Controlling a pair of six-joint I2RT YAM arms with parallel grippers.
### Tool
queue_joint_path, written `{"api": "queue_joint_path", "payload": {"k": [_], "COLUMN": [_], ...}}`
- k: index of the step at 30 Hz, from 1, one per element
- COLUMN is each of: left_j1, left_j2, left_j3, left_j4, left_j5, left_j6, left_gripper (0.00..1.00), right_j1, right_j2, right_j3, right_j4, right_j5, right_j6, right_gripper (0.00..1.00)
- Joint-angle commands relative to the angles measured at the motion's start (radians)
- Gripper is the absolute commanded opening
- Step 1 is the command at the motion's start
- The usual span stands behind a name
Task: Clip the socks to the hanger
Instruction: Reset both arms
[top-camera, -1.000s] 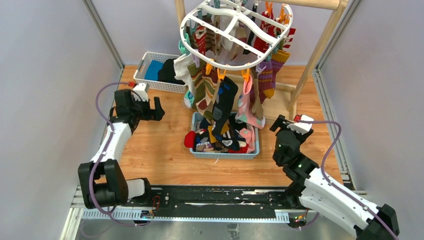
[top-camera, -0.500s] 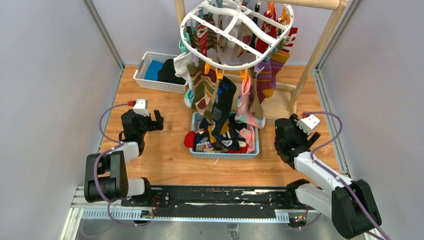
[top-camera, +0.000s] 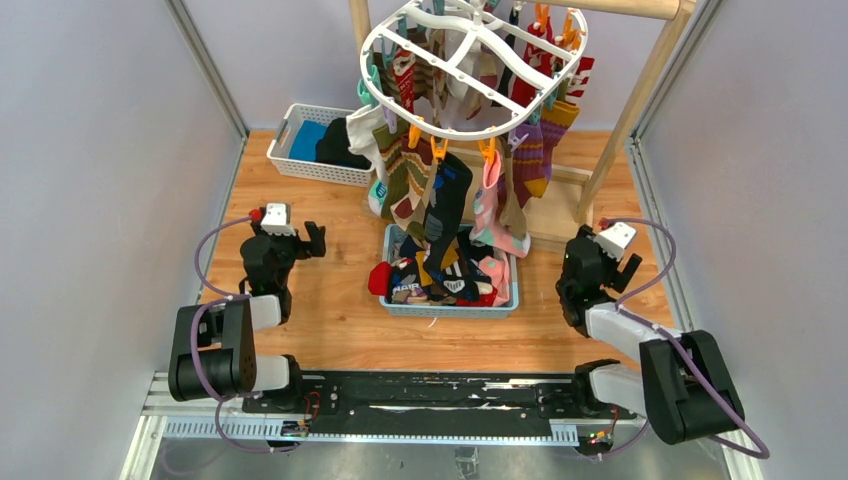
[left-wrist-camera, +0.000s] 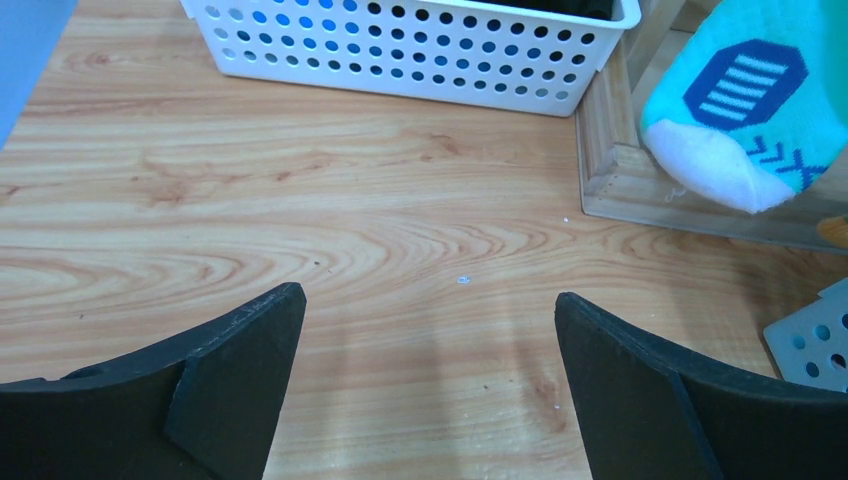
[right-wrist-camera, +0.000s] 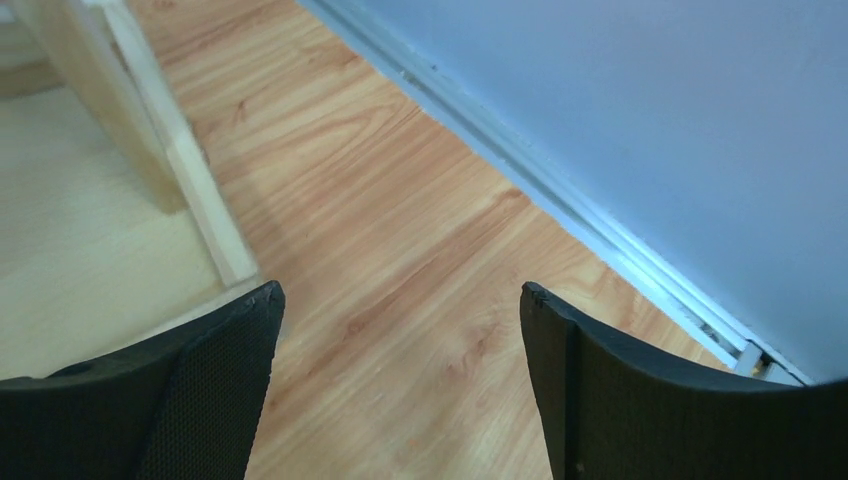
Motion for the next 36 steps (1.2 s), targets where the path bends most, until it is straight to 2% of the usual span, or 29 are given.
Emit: {"api": "queue_joint_path", "payload": {"k": [1, 4, 6, 8, 11, 12, 13, 15, 18, 20, 36], "left_j1": [0.005, 0.004, -0.011, -0.053, -0.09, -0.089, -0.089, -0.089, -0.099, -0.099, -0.099], "left_j2": [-0.004, -0.007, -0.004, -0.005, 0.085, 0.087, 0.057, 0.027, 0.061, 0.044, 0.051], "left_j3": [-0.024, -0.054, -0.082, -0.113, -0.163, -0.157, -0.136, -0.08, -0.091, -0.086, -0.087], "left_j4": [0.084, 0.134, 0.186, 0.228, 0.427, 0.408, 0.311, 0.165, 0.244, 0.206, 0.222], "left_j5": [0.0, 0.007, -0.009, -0.085, -0.095, -0.094, -0.102, -0.136, -0.154, -0.157, -0.159], "left_j6": [-0.002, 0.004, 0.018, 0.052, 0.076, 0.077, 0.083, 0.087, 0.074, 0.077, 0.075], "left_gripper": [1.0, 1.0, 1.0, 1.0, 1.0, 1.0, 1.0, 1.0, 1.0, 1.0, 1.0], "right_j1": [-0.016, -0.018, -0.018, -0.018, -0.022, -0.044, -0.074, -0.104, -0.09, -0.1, -0.106], "right_j2": [0.061, 0.138, 0.165, 0.175, 0.19, 0.191, 0.189, 0.226, 0.228, 0.234, 0.245], "right_j3": [-0.113, -0.128, -0.108, -0.098, -0.085, -0.08, -0.081, -0.118, -0.105, -0.088, -0.082], "right_j4": [0.334, 0.452, 0.444, 0.427, 0.418, 0.405, 0.388, 0.484, 0.459, 0.43, 0.435], "right_j5": [-0.149, -0.218, -0.309, -0.426, -0.454, -0.494, -0.564, -0.665, -0.67, -0.648, -0.647], "right_j6": [-0.16, -0.235, -0.28, -0.324, -0.328, -0.322, -0.305, -0.323, -0.335, -0.313, -0.308], "right_gripper": [0.86, 0.86, 0.87, 0.87, 0.87, 0.87, 0.87, 0.87, 0.88, 0.88, 0.88]}}
